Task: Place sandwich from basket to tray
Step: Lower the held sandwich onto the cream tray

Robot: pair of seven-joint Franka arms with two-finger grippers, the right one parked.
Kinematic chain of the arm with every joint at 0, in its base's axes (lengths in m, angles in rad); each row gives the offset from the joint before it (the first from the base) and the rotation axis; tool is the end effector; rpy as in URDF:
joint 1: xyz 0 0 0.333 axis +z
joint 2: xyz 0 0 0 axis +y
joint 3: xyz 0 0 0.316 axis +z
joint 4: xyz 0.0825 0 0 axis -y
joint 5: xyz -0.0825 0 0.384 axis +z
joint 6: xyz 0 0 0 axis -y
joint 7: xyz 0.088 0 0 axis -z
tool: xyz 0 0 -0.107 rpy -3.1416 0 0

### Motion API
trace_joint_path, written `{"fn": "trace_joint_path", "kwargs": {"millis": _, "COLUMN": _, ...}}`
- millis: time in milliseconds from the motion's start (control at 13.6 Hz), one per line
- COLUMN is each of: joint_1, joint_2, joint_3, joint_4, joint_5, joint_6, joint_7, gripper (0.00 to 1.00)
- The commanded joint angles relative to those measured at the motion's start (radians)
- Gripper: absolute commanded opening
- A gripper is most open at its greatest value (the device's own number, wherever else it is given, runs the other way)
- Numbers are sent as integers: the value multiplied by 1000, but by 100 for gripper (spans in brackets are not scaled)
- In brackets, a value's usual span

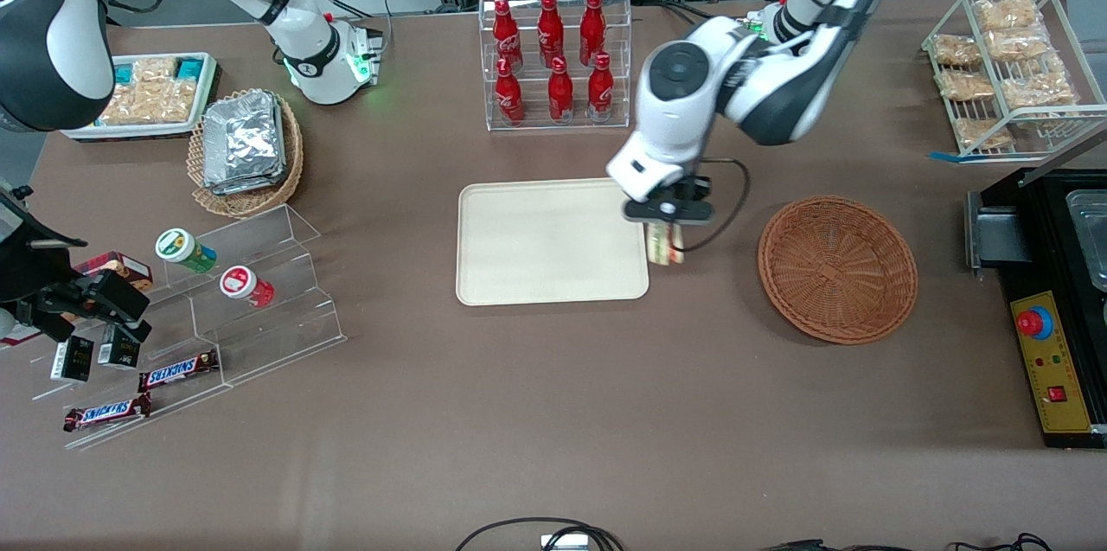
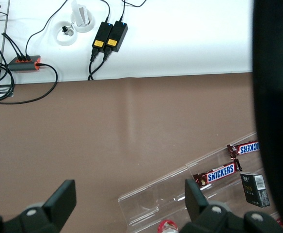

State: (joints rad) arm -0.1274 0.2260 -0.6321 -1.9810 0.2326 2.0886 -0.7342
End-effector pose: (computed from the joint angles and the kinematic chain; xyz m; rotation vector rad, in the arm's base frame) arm 0.4391 -0.3848 0.3682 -3.0408 0.2139 0.0085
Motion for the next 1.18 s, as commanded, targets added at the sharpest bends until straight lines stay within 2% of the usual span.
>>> {"fn": "trace_joint_path", "kwargs": {"millis": 0, "joint_1": -61, "joint_2": 77, "joint_3": 5, "joint_4": 30, "joint_5": 39, "joint_6": 31, "joint_7": -43, "gripper": 0}}
{"fn": "trace_joint_path", "kwargs": {"millis": 368, "joint_1": -116, "joint_2": 199, "joint_3": 8, "joint_4": 28, "joint_5": 57, "joint_6": 111, "joint_7": -73, "gripper": 0}}
{"fn": "trace_joint_path", "kwargs": {"millis": 956, "joint_1": -162, "joint_2": 380, "joint_3": 8, "joint_4": 36, "joint_5": 284, "joint_6": 179, "joint_7": -277, "gripper": 0}}
{"fn": "trace_joint_path", "kwargs": {"millis": 1029, "joint_1": -163, "joint_2": 388, "joint_3": 8, "joint_4": 36, "joint_5": 290, "joint_6": 179, "joint_7": -290, "gripper": 13}}
{"fn": "trace_joint_path", "kwargs": {"millis": 1103, "joint_1": -161, "joint_2": 388, "joint_3": 8, "joint_4": 36, "joint_5": 289, "joint_6": 177, "joint_7": -291, "gripper": 47}}
